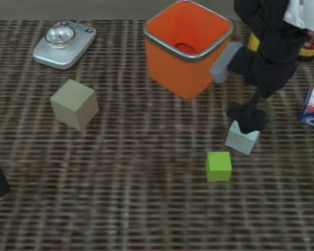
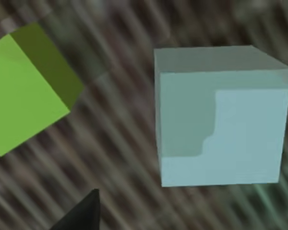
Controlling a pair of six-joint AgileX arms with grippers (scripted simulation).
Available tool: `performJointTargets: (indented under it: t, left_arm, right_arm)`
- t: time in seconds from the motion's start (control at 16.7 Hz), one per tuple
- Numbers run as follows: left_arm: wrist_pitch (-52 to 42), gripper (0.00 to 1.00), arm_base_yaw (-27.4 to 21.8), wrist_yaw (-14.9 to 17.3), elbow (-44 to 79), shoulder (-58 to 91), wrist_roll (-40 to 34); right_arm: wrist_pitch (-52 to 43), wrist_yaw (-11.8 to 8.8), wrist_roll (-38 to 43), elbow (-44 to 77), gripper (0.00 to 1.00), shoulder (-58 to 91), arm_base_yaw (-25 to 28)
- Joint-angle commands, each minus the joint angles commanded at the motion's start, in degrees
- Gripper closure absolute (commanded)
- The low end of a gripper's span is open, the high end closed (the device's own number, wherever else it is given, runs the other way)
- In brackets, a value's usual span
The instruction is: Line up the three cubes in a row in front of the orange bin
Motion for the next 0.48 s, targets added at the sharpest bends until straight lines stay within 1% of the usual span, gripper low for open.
performJointTargets:
  t: [0.18, 0.48]
  left_arm:
    - [3.86, 0.00, 1.45, 0.18, -4.76, -5.24, -1.53]
    - [4.29, 0.00, 1.60, 0.21, -5.29, -5.82, -1.70]
  right_arm:
    - [-2.16, 0.00, -1.28, 3.91, 0.00, 3.91, 0.80]
    - [-2.38, 0.00, -1.41, 4.37, 0.00, 4.29, 0.89]
